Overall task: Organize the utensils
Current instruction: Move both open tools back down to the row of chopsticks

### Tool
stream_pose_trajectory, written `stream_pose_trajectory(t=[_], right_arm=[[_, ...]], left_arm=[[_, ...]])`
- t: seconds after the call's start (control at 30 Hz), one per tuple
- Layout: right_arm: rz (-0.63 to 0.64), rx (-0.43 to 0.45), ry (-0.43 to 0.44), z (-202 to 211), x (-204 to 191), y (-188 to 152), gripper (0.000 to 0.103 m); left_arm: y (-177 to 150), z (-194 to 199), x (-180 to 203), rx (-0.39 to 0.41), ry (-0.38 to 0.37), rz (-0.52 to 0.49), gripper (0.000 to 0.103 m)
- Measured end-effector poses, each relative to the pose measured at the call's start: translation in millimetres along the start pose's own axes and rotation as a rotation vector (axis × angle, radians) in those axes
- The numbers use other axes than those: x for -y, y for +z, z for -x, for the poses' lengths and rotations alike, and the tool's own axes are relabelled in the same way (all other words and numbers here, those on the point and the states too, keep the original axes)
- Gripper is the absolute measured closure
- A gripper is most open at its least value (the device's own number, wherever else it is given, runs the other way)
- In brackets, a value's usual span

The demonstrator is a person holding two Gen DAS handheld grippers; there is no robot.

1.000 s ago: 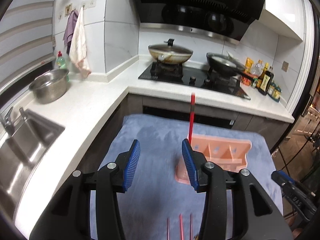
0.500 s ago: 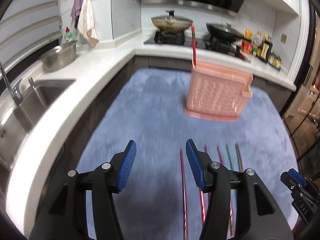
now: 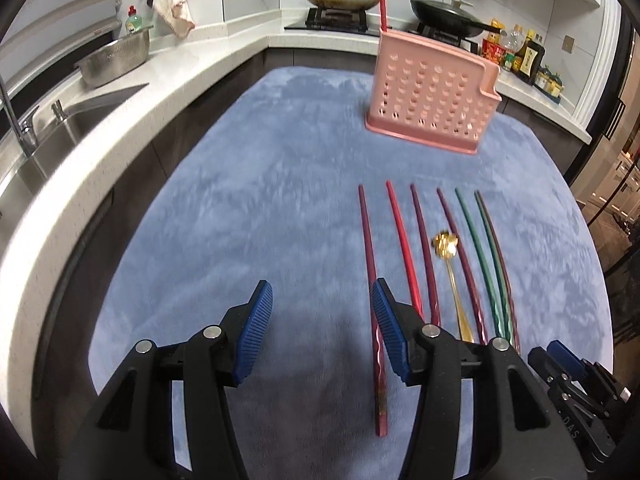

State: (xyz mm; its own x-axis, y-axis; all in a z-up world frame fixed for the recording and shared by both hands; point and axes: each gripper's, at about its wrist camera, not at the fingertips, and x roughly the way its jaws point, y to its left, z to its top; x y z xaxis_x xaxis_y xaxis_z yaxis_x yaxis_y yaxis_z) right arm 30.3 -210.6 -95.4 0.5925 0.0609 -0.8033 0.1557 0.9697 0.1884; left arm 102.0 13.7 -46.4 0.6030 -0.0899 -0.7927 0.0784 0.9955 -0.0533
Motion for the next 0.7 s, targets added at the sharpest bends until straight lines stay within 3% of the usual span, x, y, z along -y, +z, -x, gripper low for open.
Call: stream_pose_trajectory(t=[0.23, 0.3, 0.7], right_arm=[[0.008, -0.017, 0.004, -7.0, -3.5, -7.3, 0.072], [0.006, -0.026, 0.006, -9.1, -2.4, -9.6, 0.080], [-0.005, -0.020, 0.012, -9.0, 2.3, -12.9, 0.081]], left_arm=[[-19.0, -6.4, 3.4, -0.035, -0.004, -0.013, 0.054], [-21.7, -7.7, 3.5, -0.042, -0.003, -0.015, 0.054], [-32.9, -10.7, 5.4, -0.063, -0.011, -0.023, 0.054]])
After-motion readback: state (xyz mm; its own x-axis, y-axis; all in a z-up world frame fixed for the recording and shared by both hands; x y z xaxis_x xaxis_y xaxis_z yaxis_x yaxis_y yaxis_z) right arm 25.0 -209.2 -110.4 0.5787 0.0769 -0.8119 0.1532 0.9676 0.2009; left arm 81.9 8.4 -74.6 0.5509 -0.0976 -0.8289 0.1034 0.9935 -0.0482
